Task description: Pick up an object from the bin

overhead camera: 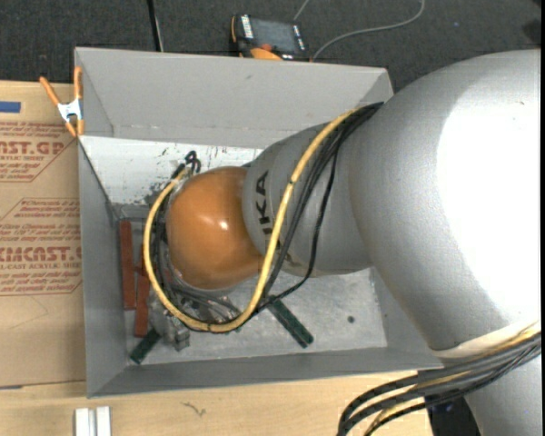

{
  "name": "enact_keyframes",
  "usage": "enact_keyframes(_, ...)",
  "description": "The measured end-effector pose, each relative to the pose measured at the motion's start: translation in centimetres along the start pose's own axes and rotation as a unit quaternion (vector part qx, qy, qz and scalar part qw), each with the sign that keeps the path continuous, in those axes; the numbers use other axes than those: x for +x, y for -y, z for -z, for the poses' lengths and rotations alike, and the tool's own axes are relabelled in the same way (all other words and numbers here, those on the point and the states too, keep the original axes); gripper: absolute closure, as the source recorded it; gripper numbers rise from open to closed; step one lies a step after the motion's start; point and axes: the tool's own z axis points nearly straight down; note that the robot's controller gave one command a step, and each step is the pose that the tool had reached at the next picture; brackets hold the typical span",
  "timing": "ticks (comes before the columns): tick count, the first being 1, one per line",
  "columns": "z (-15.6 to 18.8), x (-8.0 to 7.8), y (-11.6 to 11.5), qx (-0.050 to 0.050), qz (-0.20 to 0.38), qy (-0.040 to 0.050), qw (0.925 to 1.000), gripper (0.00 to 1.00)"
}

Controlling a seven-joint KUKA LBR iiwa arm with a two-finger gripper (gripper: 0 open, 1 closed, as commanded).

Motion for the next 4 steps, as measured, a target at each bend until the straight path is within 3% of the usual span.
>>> enact_keyframes(1, 0.01, -0.02, -0.01, 0.0, 0.0, 0.0004, 1.0, 0.0)
enact_keyframes(2, 0.0, 0.0, 0.0, 0.0, 0.0, 0.0001, 1.0, 1.0)
enact_keyframes(3, 0.0, -0.02, 0.01, 0.0, 0.0, 0.0005, 1.0, 0.0)
enact_keyframes(4, -0.01, 0.0, 0.01, 0.0, 0.0, 0.0001, 1.0, 1.0)
